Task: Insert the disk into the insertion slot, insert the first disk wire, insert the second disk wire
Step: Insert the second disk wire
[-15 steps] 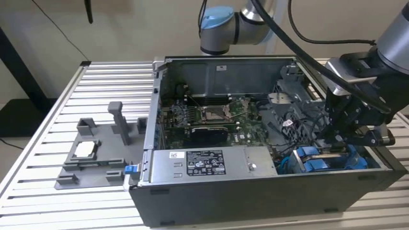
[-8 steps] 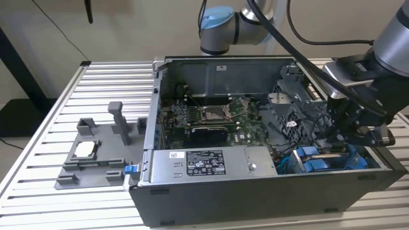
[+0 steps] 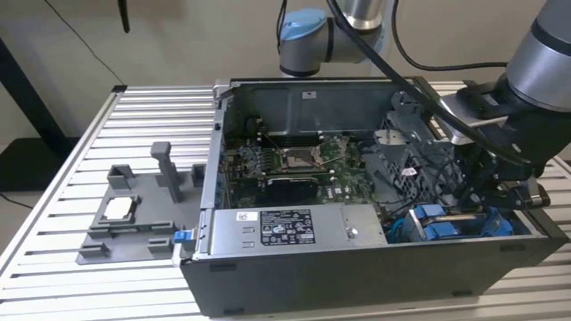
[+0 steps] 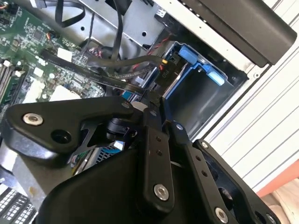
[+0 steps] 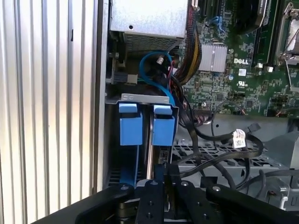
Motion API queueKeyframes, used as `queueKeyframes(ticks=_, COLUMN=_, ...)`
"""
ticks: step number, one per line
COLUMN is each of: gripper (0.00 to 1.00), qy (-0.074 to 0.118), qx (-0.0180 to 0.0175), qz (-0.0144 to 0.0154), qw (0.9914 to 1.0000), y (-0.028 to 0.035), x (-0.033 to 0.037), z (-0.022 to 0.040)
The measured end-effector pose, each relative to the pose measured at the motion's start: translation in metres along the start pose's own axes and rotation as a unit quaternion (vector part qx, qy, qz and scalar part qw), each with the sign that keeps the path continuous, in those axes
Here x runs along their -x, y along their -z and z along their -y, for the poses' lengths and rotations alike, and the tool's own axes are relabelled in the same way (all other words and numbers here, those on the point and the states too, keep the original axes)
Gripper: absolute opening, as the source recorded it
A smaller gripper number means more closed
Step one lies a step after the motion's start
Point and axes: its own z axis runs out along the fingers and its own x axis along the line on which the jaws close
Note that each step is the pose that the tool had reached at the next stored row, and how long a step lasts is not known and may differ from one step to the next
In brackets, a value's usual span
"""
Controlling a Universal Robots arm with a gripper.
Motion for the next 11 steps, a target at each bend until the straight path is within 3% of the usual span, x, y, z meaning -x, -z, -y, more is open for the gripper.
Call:
queueKeyframes(ticks=4, gripper=0.16, qy=0.001, qx=-0.0103, qz=-0.0065, qw=0.99993, y=-0.0026, x=0.0026, z=-0.0047)
queueKeyframes(ticks=11, gripper=0.16, qy=0.002, qx=-0.0247, qz=-0.0121, qw=0.99962, y=-0.0082, x=0.0088, z=-0.01)
